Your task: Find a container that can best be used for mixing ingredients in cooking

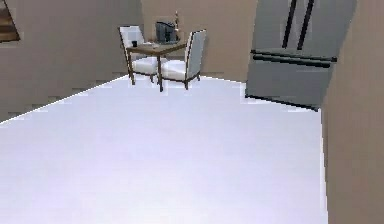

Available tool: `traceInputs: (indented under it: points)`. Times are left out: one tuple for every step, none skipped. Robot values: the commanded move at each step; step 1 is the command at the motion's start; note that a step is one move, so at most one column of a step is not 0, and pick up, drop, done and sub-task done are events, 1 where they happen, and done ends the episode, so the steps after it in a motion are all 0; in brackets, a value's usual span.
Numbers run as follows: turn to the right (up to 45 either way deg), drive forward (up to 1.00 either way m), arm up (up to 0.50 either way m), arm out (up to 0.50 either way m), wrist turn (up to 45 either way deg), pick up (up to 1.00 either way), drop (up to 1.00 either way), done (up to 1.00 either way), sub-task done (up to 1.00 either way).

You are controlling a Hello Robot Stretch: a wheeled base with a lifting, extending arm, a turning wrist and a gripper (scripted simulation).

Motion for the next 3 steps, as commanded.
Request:
traceInputs:
  points:
    - [0.0, 1.00, 0.00, 0.00, 0.0, 0.00, 0.00, 0.00, 0.00]
    - [-3.0, 0.00, 0.00, 0.00, 0.0, 0.00, 0.00, 0.00, 0.00]
    - [0.0, 1.00, 0.00, 0.00, 0.0, 0.00, 0.00, 0.00, 0.00]
